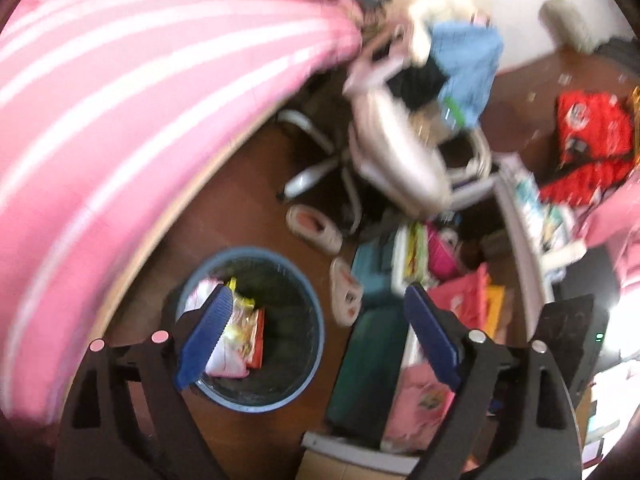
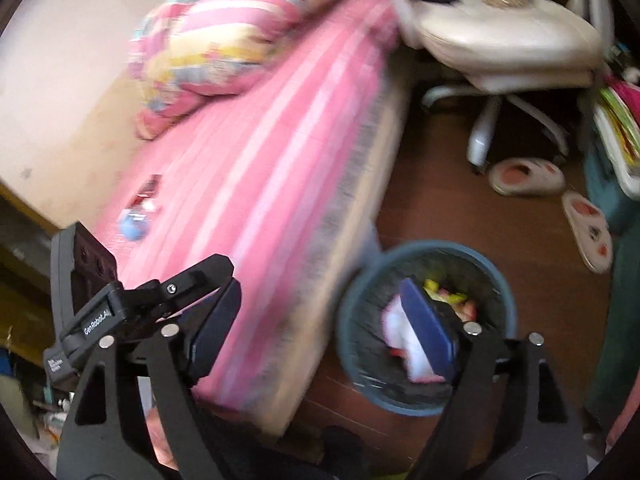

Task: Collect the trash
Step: 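Open both tools to drop the cloth and bottle into the bin, then grasp the clear blue-labelled water bottle with both tools together, then carry the water bottle over the trash bin with both tools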

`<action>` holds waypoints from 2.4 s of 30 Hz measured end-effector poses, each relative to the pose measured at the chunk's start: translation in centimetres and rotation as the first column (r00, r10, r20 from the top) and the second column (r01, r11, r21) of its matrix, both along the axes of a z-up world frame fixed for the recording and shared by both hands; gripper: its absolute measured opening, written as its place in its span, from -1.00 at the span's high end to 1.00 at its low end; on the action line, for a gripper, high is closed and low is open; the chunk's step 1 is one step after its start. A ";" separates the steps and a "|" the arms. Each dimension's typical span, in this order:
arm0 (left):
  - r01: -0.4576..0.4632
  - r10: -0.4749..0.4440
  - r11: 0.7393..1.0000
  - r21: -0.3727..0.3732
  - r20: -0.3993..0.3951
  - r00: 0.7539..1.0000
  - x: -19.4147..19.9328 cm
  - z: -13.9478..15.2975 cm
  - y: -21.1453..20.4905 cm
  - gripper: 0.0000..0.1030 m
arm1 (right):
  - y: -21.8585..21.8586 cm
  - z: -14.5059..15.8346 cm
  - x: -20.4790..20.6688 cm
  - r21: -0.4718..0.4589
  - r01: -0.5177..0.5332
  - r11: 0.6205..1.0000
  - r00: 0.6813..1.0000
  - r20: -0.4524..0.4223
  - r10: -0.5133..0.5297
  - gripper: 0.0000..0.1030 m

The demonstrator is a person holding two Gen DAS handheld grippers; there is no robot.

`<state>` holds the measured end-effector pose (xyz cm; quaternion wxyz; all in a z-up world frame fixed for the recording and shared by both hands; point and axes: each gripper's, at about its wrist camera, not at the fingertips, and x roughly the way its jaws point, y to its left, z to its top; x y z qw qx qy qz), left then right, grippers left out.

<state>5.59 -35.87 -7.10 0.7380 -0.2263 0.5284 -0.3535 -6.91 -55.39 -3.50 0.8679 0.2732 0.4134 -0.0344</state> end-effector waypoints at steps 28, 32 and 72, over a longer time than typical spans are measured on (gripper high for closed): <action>-0.592 0.562 0.794 -0.138 -0.206 0.801 19.4 -2.4 39.3 -0.76 | 30.4 -5.9 34.1 0.596 -0.149 0.789 0.950 -0.136 0.282 -0.71; -0.623 0.573 0.771 -0.134 -0.282 0.770 22.9 -4.7 40.0 -0.76 | 31.4 -7.8 37.7 0.597 -0.094 0.797 0.951 -0.182 0.249 -0.71; -0.452 0.440 0.846 -0.282 -0.108 0.891 4.0 8.4 26.0 -0.35 | 17.5 4.0 12.7 0.630 -0.047 0.775 0.998 0.059 0.013 -0.30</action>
